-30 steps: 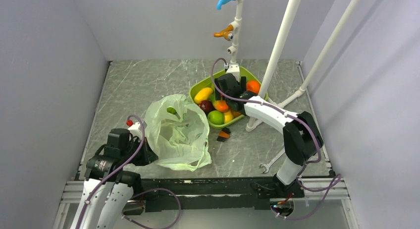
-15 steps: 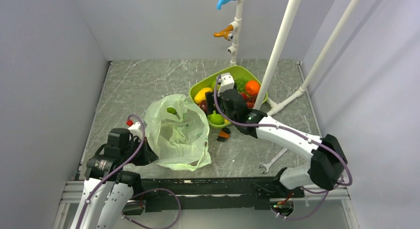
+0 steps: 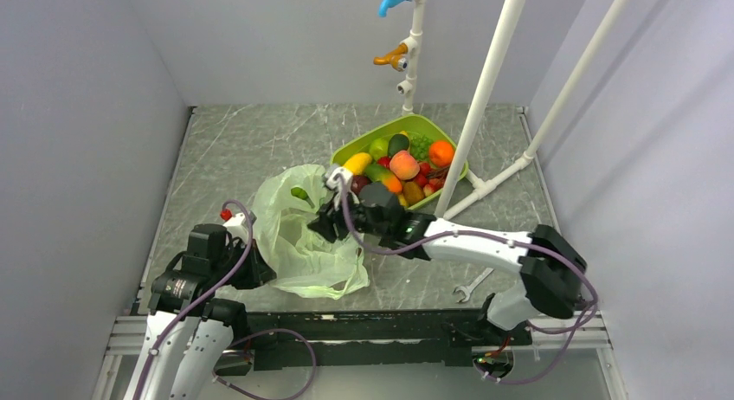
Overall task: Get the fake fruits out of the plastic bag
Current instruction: Take out the fake fruit from the plastic bag.
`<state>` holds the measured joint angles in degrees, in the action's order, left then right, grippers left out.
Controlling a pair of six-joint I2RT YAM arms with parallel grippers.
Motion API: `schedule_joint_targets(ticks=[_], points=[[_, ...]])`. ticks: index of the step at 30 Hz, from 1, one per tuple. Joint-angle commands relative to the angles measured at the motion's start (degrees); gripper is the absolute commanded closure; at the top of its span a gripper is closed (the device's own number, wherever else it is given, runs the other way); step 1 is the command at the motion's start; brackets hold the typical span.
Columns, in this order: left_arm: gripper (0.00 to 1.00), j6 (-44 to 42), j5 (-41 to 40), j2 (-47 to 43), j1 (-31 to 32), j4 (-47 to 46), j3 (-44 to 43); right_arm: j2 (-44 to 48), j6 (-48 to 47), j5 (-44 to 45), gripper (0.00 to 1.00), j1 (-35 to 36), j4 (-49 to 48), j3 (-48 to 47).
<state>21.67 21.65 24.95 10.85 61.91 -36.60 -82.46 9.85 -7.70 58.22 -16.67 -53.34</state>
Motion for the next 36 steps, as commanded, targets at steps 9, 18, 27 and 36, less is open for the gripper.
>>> schedule_joint_targets(ticks=[9, 18, 27, 36], points=[[1.00, -1.2, 1.2, -0.2, -0.4, -1.5, 0.0, -21.2, -1.9, 7.3, 0.57, 5.4, -10.0, -9.9], [1.00, -0.9, 0.9, -0.9, -0.6, -1.6, 0.0, -32.9, 1.0, 17.0, 0.56, 5.4, -17.6, -16.2], [1.00, -0.9, 0.8, -1.2, -0.7, -1.6, 0.0, -40.4, -0.5, 27.6, 0.48, 4.5, -16.4, -24.8], [1.00, -1.1, 1.2, -0.8, -0.8, -1.6, 0.1, -43.9, -3.5, 29.1, 0.32, 1.9, -16.1, -29.4]])
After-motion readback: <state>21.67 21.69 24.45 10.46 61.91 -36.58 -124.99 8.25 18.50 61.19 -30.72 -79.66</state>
